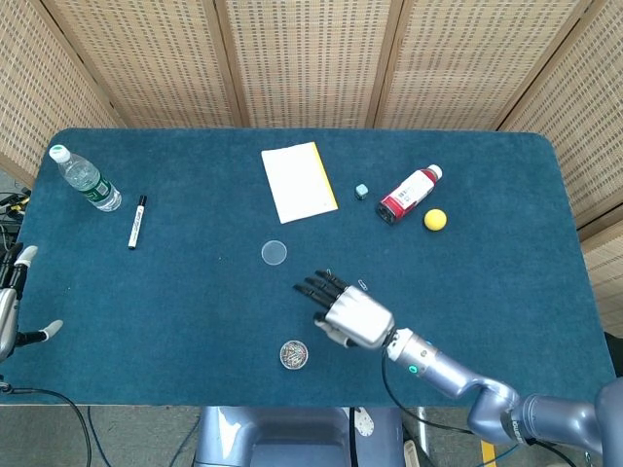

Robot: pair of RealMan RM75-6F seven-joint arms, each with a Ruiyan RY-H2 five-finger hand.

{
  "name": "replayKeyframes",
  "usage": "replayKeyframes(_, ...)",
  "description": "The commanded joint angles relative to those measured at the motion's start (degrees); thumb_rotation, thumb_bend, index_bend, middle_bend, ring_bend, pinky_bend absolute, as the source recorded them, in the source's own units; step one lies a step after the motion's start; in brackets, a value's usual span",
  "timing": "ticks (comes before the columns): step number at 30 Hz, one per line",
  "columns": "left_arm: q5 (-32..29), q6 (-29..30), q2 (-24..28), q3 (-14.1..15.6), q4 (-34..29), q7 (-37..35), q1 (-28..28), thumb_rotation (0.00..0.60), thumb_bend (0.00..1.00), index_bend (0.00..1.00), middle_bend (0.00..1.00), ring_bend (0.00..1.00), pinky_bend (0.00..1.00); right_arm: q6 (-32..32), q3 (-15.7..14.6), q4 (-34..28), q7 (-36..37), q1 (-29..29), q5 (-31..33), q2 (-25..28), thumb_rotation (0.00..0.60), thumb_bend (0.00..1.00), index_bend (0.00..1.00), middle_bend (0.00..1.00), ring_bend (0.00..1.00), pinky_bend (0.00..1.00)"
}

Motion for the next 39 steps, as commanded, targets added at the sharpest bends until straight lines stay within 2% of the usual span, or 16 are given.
replayKeyframes(1, -0.06, 0.1, -0.09, 0.04, 0.15, -0.01, 0.07, 0.6, 0.03, 0.0, 0.0, 0.0, 0.0, -2.95, -0.71, -0.94, -2.46, 1.71, -0.53, -1.69, 0.6, 0.39, 0.64, 0.05, 0.0, 0.05)
replayKeyframes(27, -1.26, -0.83, -0.17, -0.22, 0.6, 0.11, -0.42, 0.6, 0.03, 0.0, 0.0, 0.0, 0.0, -9.61, 1.66, 2.5, -9.94, 4.43, 5.77, -12.05, 0.6, 0.39, 0.64, 0.05, 0.0, 0.05)
replayKeyframes(39, -1.14, -0.77, 0.32, -0.31, 0.59, -1.07, -0.24, 0.6, 0.03, 0.0, 0.0, 0.0, 0.0, -10.81, 1.93, 2.66, -13.55, 5.2, 7.04, -13.24, 0.6, 0.39, 0.64, 0.05, 0.0, 0.05)
